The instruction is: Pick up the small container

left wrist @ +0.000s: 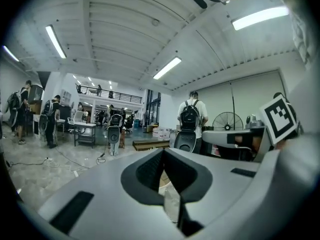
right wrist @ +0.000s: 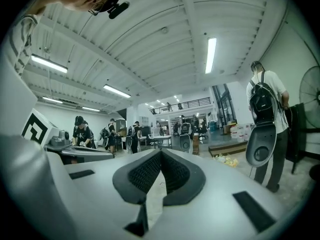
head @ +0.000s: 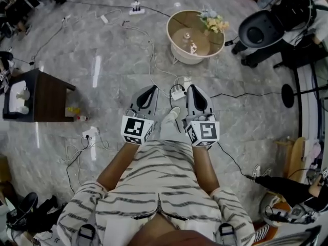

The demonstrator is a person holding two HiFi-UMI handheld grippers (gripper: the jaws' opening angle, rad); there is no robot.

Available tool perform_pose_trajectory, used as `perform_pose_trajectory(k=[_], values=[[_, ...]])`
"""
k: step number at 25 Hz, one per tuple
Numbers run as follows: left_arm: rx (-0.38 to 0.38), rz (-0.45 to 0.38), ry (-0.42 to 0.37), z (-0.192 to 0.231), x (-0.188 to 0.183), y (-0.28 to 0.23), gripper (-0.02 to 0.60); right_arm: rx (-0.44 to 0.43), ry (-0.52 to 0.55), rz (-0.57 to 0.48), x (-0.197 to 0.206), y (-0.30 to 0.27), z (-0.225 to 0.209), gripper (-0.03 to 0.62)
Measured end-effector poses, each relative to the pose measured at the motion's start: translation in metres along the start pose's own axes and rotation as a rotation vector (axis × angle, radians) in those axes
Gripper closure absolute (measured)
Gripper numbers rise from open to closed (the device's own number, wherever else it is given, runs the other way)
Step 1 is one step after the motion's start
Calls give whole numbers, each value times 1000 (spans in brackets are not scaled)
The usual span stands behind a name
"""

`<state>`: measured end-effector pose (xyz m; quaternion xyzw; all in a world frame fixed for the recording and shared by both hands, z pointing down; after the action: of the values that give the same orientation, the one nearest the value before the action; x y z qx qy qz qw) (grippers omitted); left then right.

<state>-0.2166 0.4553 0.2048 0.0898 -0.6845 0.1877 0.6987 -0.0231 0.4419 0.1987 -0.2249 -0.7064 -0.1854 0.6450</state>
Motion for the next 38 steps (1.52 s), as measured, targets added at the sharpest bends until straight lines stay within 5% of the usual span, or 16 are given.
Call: perform_pose_trajectory(k=[7,16,38], values=[[13,5,-24,8,-24,-134,581,-11,36,-11,-28,-85,-102,586],[5,10,-10,8,-33,-239,581,-56,10,23,-25,-156,-178,586],[85,202,1,52,48,-439,580,63,-144,170,77,-271,-300,586]])
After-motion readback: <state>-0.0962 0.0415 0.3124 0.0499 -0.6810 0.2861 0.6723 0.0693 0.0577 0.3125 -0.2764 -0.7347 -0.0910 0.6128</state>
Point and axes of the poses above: the fingertips, and each gripper's own axes: y backward along the fingers, z to its left, x out of its underside, the point moved 8 cm from there along y, backward along the fingers, and after that the axes turned 4 degrees about -x, right-handed, at the moved point
